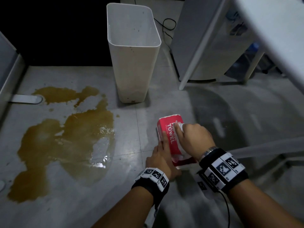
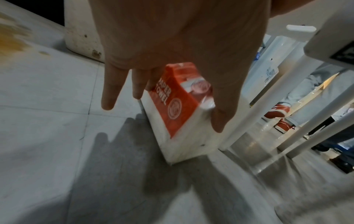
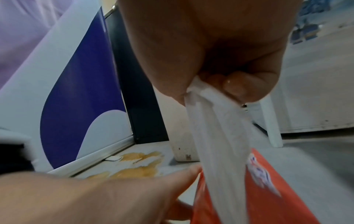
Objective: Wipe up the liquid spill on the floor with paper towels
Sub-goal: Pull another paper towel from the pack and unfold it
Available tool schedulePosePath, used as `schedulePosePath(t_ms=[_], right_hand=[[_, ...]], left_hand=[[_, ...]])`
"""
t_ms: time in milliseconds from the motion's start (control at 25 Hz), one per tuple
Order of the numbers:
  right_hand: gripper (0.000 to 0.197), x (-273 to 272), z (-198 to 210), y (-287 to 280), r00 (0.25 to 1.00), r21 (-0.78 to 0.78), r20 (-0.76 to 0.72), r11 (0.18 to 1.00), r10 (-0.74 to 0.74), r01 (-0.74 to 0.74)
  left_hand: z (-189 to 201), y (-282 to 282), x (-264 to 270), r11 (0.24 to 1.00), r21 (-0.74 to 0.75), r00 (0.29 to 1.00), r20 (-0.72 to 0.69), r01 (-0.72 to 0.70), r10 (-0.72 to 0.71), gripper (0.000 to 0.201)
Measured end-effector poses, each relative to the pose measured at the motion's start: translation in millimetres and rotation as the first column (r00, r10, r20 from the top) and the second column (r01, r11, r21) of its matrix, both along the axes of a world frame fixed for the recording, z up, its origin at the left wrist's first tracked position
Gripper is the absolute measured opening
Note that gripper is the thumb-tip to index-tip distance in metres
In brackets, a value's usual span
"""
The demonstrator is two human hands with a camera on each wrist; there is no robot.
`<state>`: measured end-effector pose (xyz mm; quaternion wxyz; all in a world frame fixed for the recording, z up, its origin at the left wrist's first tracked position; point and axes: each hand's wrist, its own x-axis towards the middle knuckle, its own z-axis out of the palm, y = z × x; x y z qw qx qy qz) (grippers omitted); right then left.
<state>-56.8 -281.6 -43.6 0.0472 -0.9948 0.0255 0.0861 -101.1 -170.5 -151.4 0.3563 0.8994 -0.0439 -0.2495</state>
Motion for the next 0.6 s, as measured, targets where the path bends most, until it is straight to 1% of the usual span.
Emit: schedulePosePath(t_ms=[160,360,440,520,600], right_hand=[[0.049,1.8,6.3,7.1,0.999,-0.054,0.017,0.997,0.050,-0.049],[0.046,7.2,31.0,7.2,0.999,-0.119,0.000,0.992,0.047,-0.046],[0.047,5.4,36.4,7.3,0.999,-0.134,0.015,0.990,0.042,-0.040],[0.046,6.8,35.3,6.3,0.999,-0.135,0.007,0.990,0.043,-0.041],[0.042,13.1,26.2,1.2,0.999,-0.123,0.002,0.992,0.036,-0.035]], left_hand=[[0.5,1.9,2.0,0.998,0.052,0.999,-0.040,-0.029,0.031,0.152],[-1.3,2.7,7.7,0.985,0.173,1.000,-0.012,-0.019,0.021,0.151],[-1.1,0.8,13.3,0.981,0.193,1.000,-0.021,0.005,-0.001,0.152],[-0.1,-1.7,18.0,0.970,0.235,0.997,-0.064,0.054,-0.040,0.153],[-0.1,-6.0,19.7,0.972,0.216,0.991,-0.118,0.089,-0.065,0.152]])
